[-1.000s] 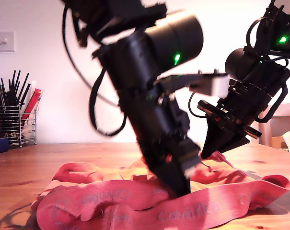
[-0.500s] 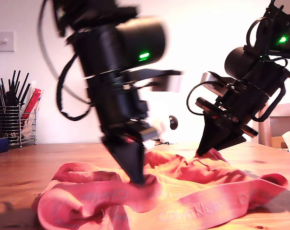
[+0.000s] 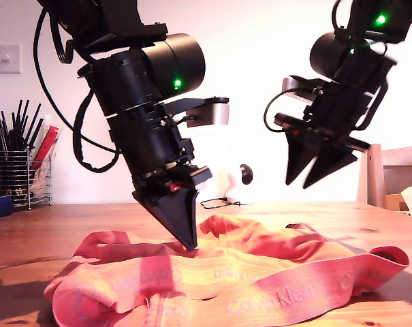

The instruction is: Fold the underwear in front of you. After folding it, place it to the right side.

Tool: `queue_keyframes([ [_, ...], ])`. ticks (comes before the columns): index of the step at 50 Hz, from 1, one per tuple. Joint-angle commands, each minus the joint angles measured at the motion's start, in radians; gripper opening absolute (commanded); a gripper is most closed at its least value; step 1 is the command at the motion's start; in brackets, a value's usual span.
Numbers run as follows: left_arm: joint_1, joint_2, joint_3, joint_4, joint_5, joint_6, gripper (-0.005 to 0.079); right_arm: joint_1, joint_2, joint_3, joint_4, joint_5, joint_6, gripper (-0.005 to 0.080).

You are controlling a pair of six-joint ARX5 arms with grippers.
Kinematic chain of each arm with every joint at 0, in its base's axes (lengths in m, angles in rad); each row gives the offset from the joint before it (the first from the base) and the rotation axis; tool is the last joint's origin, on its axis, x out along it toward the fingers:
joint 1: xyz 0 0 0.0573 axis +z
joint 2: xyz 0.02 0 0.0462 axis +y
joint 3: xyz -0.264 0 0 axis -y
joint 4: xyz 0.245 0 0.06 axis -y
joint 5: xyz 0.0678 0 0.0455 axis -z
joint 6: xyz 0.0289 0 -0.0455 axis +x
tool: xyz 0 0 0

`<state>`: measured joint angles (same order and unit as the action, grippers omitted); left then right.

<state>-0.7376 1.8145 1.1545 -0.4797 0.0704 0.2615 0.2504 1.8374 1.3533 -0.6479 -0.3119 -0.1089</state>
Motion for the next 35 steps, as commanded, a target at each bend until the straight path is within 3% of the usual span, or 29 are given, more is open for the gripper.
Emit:
queue_keyframes([
  [1, 0.025, -0.002, -0.001, -0.033, 0.001, -0.046, -0.0019, 0.004, 0.002, -0.014, -0.074, -0.024, -0.006, 0.0289],
  [10, 0.095, -0.003, 0.0, -0.209, 0.028, -0.117, -0.0019, 0.02, 0.001, -0.014, -0.166, -0.064, -0.025, 0.0289],
  [27, 0.175, -0.003, -0.001, -0.274, 0.132, -0.193, -0.0013, 0.037, 0.002, -0.014, -0.229, -0.077, -0.026, 0.0284],
  [31, 0.19, -0.003, -0.001, -0.263, 0.161, -0.227, -0.0014, 0.039, 0.002, -0.014, -0.224, -0.113, -0.031, 0.0246],
  [35, 0.198, -0.002, -0.001, -0.252, 0.194, -0.253, -0.0014, 0.049, 0.003, -0.014, -0.211, -0.149, -0.053, 0.0149],
])
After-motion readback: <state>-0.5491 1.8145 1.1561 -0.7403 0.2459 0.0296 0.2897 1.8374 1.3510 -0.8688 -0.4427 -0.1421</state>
